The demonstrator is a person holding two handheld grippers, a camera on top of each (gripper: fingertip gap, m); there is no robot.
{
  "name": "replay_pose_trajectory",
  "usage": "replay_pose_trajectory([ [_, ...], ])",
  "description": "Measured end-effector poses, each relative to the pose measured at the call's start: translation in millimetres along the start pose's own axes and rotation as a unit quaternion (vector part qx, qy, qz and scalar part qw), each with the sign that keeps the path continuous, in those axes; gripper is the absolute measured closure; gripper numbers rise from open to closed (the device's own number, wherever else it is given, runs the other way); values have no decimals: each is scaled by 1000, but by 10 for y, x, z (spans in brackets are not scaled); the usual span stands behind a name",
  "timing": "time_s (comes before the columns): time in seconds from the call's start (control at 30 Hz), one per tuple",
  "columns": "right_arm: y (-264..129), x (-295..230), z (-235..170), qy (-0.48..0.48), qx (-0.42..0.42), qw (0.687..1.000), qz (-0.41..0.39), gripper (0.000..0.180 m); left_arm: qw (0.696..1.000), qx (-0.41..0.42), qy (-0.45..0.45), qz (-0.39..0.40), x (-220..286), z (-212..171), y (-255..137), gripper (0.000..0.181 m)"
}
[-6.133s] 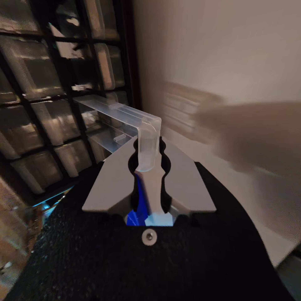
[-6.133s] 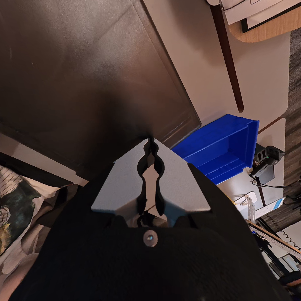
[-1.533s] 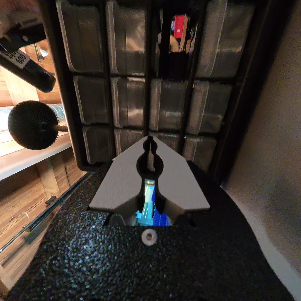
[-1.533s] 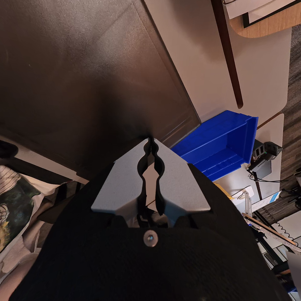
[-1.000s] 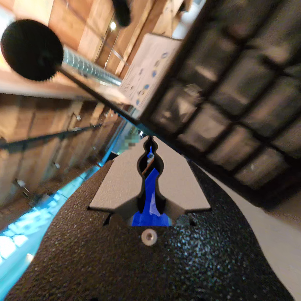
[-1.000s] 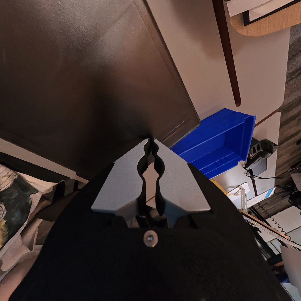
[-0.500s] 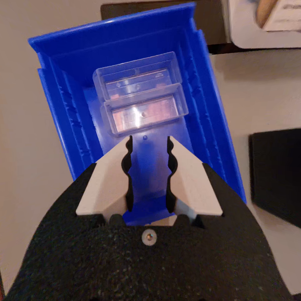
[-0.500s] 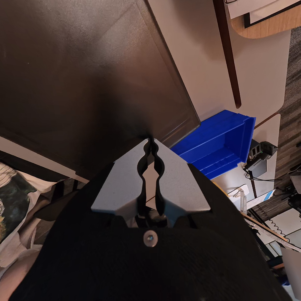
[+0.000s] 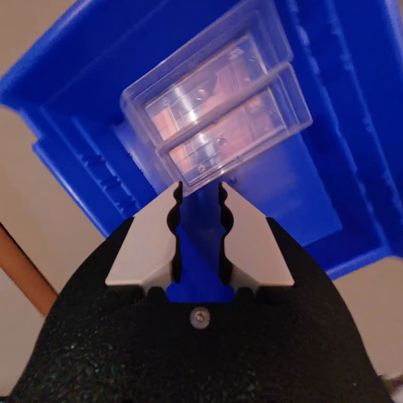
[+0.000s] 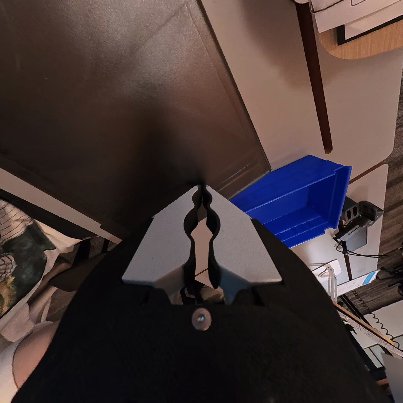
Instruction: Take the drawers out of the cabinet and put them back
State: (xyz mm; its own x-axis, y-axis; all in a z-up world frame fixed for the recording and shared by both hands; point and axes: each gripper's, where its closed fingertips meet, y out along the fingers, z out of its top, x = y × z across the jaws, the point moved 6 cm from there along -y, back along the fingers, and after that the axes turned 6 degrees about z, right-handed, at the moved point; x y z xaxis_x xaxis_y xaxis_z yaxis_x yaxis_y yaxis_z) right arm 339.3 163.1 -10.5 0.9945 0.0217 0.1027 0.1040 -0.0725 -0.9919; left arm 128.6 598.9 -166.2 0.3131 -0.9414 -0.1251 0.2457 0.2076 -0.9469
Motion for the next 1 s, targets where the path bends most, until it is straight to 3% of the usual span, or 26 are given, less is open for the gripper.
replay_pose_trajectory([
  [0.03, 1, -1, 1, 0, -1, 1000, -1, 180, 998, 5, 56, -3, 35, 0, -30, 146],
  [0.17, 0, -5, 1, 1, -1, 1000, -4, 180, 957, -26, 288, 21, 120, -159, -1, 152],
  [0.27, 0, -5, 0, 4, 0, 1000, -4, 180, 927, -27, 371, 44, 128, -201, 85, 156],
  [0.43, 0, -4, -5, 7, 5, 1000, -4, 180, 915, 28, 397, 67, 109, -80, 150, 163],
  [0.57, -1, 3, -6, 10, 6, 1000, 2, 180, 897, -29, 433, 84, 12, -173, 258, 165],
  [0.87, 1, -14, 20, 10, -18, 1000, -13, 180, 884, -68, 452, 95, -30, -249, 419, 180],
  [1.0, 1, -17, 28, 10, -25, 999, -16, 180, 897, -104, 422, 79, 86, -290, 366, 181],
])
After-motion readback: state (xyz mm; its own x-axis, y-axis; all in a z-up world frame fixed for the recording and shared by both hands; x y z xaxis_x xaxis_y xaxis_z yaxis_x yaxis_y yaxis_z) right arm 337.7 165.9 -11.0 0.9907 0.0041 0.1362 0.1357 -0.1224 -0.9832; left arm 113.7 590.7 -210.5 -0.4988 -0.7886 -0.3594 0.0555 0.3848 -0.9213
